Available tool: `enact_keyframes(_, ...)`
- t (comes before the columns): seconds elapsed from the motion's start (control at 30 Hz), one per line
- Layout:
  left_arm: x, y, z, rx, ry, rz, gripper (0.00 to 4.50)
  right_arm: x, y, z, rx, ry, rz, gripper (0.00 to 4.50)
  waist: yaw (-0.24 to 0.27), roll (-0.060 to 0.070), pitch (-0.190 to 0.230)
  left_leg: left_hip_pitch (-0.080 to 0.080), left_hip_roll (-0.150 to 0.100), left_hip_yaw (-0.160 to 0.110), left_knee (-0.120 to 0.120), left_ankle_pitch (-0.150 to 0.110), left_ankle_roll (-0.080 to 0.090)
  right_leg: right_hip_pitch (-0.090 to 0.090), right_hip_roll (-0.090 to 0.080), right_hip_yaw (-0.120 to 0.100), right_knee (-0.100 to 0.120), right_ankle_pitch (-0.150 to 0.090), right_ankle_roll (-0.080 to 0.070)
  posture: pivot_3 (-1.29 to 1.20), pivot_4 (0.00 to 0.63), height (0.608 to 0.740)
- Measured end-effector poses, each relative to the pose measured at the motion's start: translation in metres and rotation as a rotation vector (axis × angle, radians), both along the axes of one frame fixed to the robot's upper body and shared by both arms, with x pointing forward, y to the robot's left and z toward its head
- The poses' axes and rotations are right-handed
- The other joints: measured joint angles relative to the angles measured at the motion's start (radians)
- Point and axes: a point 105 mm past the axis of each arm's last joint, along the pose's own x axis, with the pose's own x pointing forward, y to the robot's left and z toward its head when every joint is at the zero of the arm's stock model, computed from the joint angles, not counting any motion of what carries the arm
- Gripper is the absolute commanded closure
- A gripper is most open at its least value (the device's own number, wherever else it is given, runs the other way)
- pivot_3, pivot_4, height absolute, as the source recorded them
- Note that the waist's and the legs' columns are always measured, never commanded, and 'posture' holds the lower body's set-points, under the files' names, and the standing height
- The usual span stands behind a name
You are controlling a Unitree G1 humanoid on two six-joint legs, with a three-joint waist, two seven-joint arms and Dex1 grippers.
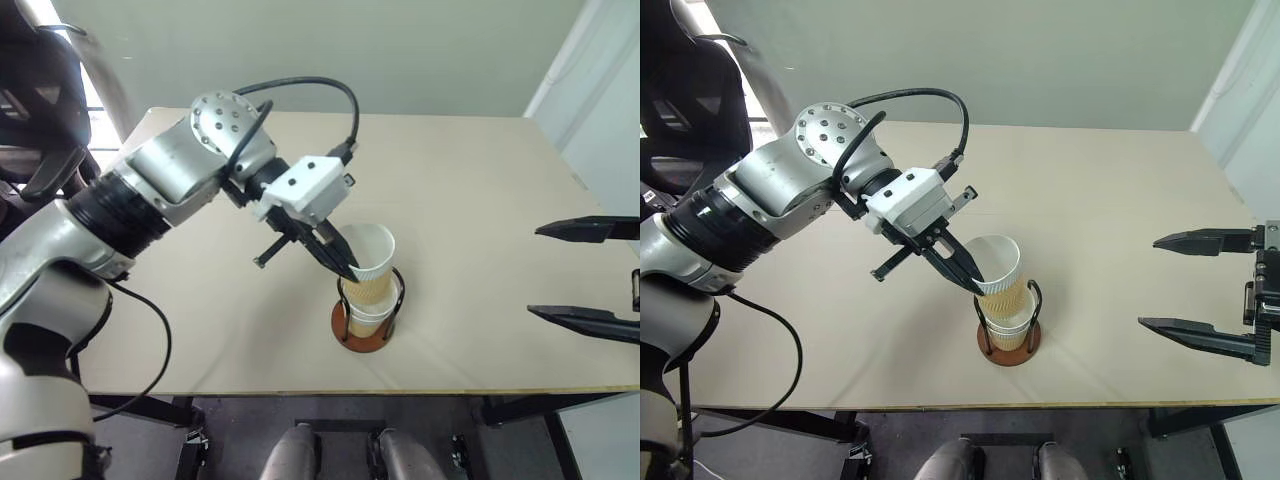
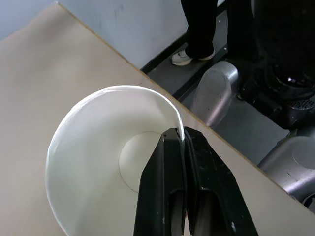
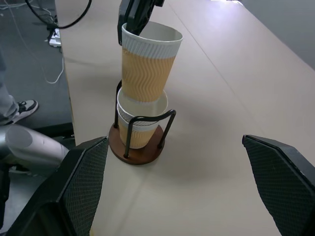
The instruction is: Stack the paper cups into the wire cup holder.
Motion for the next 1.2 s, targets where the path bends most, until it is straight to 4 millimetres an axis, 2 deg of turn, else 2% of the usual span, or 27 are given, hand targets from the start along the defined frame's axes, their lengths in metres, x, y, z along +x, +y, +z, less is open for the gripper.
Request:
enact_keyframes(0.13, 0.003, -0.001, -0.008, 0.018, 0.015, 0.002, 4.48, 0.0, 0.002, -0.001, 0.003, 0.0, -0.005, 0.0, 0.0, 0.0, 0.0, 0.0, 0.0, 0.0, 0.0, -0.001, 0.0, 0.0, 0.0, 0.0, 0.0, 0.0, 0.0, 0.0, 0.15, 0.74)
enact_keyframes(0.47, 0.013, -0.008, -0.011, 0.011, 0.008, 0.016, 4.48, 0.0, 0.002, -0.001, 0.003, -0.004, -0.016, 0.0, 0.0, 0.0, 0.0, -0.001, 0.0, 0.0, 0.0, -0.002, 0.001, 0.0, 0.0, 0.0, -0.001, -0.001, 0.001, 0.0, 0.15, 0.74)
enact_keyframes(0.6, 0.012, -0.009, -0.009, 0.002, 0.018, 0.019, 3.53, 0.001, 0.002, -0.001, 0.003, -0.005, -0.017, 0.0, 0.0, 0.0, 0.0, 0.0, 0.0, 0.0, 0.0, -0.002, 0.001, 0.0, 0.0, 0.0, -0.001, -0.001, 0.001, 0.0, 0.15, 0.74)
enact_keyframes(0.87, 0.011, -0.015, -0.001, -0.047, 0.024, 0.011, 0.58, 0.002, 0.002, -0.001, 0.006, -0.014, -0.016, 0.0, 0.0, 0.0, 0.0, 0.0, 0.0, 0.0, 0.0, -0.002, 0.001, 0.0, 0.0, 0.0, -0.001, -0.001, 0.002, 0.0, 0.15, 0.74)
enact_keyframes(0.93, 0.013, -0.017, 0.003, -0.076, 0.026, 0.016, 0.03, 0.004, 0.001, -0.001, 0.012, -0.01, -0.013, 0.0, 0.0, 0.0, 0.0, 0.0, 0.0, 0.0, 0.0, -0.002, 0.001, 0.0, 0.0, 0.0, 0.0, -0.001, 0.002, 0.0, 0.15, 0.74)
enact_keyframes(1.1, 0.021, -0.015, 0.023, -0.184, 0.033, 0.081, 0.03, 0.016, -0.001, -0.003, 0.026, -0.014, -0.002, 0.0, -0.001, 0.0, 0.0, 0.0, 0.0, 0.001, 0.001, -0.002, 0.001, 0.0, 0.0, 0.0, -0.001, -0.001, 0.002, 0.0, 0.15, 0.74)
enact_keyframes(1.17, 0.028, -0.005, 0.031, -0.227, 0.036, 0.155, 0.03, 0.026, -0.004, -0.003, 0.024, -0.02, -0.01, 0.0, -0.003, 0.0, 0.0, 0.0, 0.0, 0.002, 0.001, -0.002, 0.001, 0.0, 0.0, 0.0, 0.0, -0.001, 0.003, 0.0, 0.15, 0.74)
enact_keyframes(1.2, 0.033, 0.007, 0.035, -0.259, 0.032, 0.226, 0.03, 0.032, -0.007, -0.004, 0.019, -0.024, -0.022, 0.0, -0.005, 0.001, 0.0, 0.001, 0.0, 0.002, 0.0, -0.001, 0.001, 0.0, 0.0, 0.0, 0.0, 0.0, 0.003, 0.0, 0.15, 0.74)
